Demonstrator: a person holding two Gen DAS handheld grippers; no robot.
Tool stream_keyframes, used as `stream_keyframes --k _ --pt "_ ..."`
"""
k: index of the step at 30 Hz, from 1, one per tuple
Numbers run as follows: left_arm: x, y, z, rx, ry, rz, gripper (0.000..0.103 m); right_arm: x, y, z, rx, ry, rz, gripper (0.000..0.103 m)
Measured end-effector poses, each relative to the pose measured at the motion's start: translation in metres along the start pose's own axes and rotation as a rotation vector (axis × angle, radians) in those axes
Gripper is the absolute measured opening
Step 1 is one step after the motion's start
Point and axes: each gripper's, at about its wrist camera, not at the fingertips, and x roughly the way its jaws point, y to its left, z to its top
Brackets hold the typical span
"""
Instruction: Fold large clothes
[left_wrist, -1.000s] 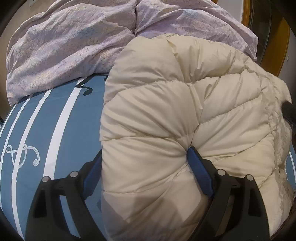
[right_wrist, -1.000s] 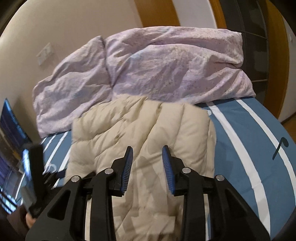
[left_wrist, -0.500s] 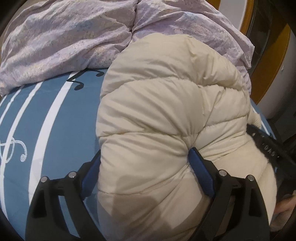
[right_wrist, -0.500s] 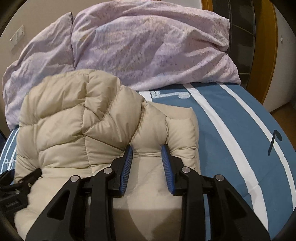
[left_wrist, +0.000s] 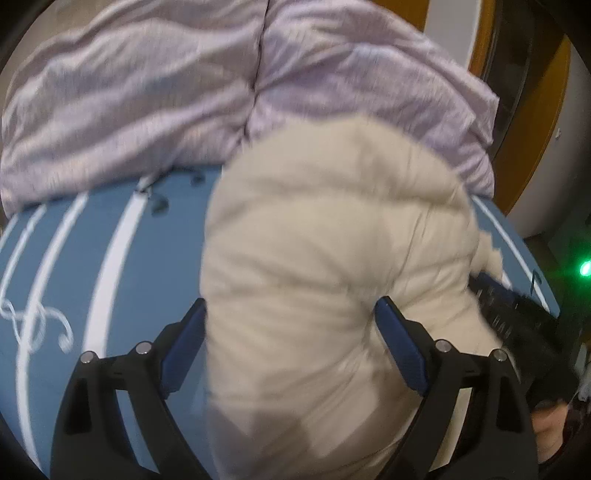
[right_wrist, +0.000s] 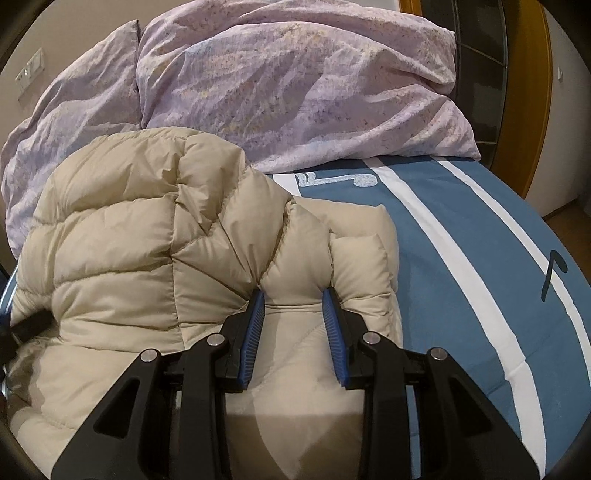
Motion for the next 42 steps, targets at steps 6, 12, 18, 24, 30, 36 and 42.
stream_keyframes --k 6,12,18,24,30,36,42 --pt "0.01 -0.016 0.029 0.104 -0.072 0.115 0.093 0.0 0.002 0.0 -0.01 0.0 -0.014 0.034" --pt "0.046 -0.011 0.016 0.127 -0.08 0.15 0.101 0.0 0.003 0.0 -0.015 -0.01 -0.023 0.035" --pt "0.059 -0.009 0.012 0.111 -0.071 0.15 0.101 0.001 0.006 0.001 -0.029 -0.01 -0.044 0.035" --pt "0.07 -0.005 0.013 0.088 -0.037 0.13 0.101 0.003 0.007 0.003 -0.034 -0.007 -0.054 0.035" --pt "0.073 -0.01 0.011 0.106 -0.03 0.164 0.101 0.004 0.008 0.003 -0.042 -0.003 -0.065 0.035" --pt "0.075 -0.012 0.01 0.117 -0.025 0.184 0.101 0.004 0.008 0.003 -0.038 -0.002 -0.059 0.036" --pt "0.076 -0.014 0.009 0.12 -0.021 0.192 0.101 0.004 0.008 0.004 -0.039 -0.002 -0.058 0.036"
